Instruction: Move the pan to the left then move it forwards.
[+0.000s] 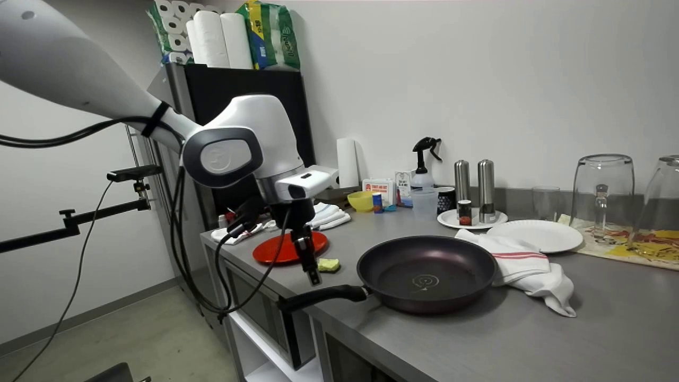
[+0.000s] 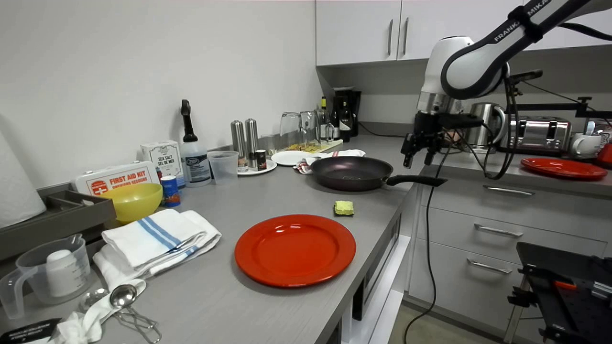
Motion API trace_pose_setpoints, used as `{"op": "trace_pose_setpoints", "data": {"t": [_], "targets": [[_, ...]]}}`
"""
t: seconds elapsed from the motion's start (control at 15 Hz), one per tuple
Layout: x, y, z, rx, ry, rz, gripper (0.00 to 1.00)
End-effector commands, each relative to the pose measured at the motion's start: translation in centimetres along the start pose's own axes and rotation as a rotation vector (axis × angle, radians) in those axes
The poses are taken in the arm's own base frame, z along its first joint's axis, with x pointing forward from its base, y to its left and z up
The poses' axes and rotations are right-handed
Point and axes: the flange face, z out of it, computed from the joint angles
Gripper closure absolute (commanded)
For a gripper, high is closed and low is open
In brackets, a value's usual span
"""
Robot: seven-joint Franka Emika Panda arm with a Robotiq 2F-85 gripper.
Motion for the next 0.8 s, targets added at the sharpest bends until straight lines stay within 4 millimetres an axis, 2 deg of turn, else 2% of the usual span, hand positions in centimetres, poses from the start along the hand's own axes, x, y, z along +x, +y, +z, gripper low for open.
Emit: {"op": "trace_pose_setpoints", "data": {"t": [0.0, 0.4, 0.73], "targets": [[2.1, 1.1, -0.1, -0.023, 0.017, 0.039, 0.00], [1.7, 1.2, 1.0, -0.021, -0.045, 0.036, 0.00], [0.9, 1.1, 1.3, -0.040, -0.120, -0.052, 0.00]]}}
